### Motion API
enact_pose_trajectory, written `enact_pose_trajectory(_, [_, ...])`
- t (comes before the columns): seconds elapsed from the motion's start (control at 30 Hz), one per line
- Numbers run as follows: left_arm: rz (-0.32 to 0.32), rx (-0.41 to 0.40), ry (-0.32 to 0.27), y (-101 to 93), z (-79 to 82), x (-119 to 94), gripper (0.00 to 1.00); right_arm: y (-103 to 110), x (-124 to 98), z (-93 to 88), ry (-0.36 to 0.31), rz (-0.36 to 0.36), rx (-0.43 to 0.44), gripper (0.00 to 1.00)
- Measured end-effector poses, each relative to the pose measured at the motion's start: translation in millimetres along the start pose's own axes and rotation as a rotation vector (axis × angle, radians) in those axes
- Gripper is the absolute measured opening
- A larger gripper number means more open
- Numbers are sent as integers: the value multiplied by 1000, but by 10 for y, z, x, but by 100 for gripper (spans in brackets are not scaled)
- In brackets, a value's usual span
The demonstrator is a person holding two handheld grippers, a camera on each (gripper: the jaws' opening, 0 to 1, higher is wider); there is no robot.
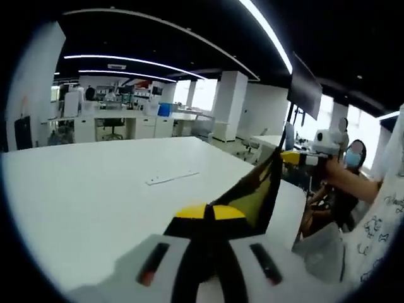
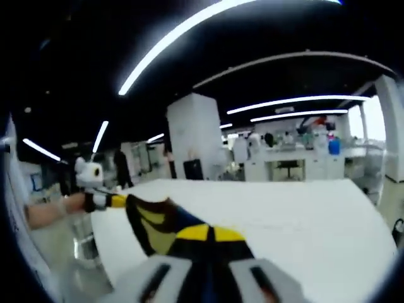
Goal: Fold the garment on the visible template until the final outline fits inside the template.
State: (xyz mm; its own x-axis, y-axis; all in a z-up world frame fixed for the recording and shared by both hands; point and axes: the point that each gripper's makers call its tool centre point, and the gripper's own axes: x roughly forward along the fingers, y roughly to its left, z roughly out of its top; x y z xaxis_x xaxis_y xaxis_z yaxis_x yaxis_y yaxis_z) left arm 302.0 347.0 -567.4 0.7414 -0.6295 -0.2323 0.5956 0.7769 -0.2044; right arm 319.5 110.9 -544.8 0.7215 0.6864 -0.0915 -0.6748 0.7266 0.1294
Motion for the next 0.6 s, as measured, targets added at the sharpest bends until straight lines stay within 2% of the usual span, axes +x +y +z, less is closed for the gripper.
enact_pose_trajectory(0.03, [-7, -1, -22, -4, 114, -8, 0, 16, 1, 101, -14, 4, -4, 0])
enact_pose_trajectory(0.13, [-17, 8, -59, 2, 327, 4, 0, 39, -3, 296, -50, 10, -28, 0])
enact_pose_trajectory(0.27, [-29, -7, -72, 97, 470, 86, 0, -36, 93, 334, -51, 7, -61, 0])
enact_pose_trajectory(0.33, [-43, -23, -57, 178, 421, 210, 0, -131, 184, 264, -36, 0, -53, 0])
enact_pose_trajectory(0.37, [-45, -27, -31, 226, 358, 268, 0, -150, 200, 242, -29, -3, -48, 0])
enact_pose_trajectory(0.4, [-41, -54, 12, 298, 247, 355, 0, -245, 299, 127, 3, -4, -31, 0])
enact_pose_trajectory(0.43, [-50, -62, 20, 335, 205, 418, 0, -286, 327, 105, 9, -8, -35, 0])
enact_pose_trajectory(0.47, [-50, -93, 38, 426, 141, 508, 0, -367, 389, -13, 54, -20, -1, 0])
enact_pose_trajectory(0.53, [-42, -124, 65, 612, 37, 675, 0, -464, 525, -130, 72, -17, -2, 0])
enact_pose_trajectory(0.6, [-32, -150, 100, 798, -83, 848, 0, -562, 632, -275, 117, -21, 16, 0])
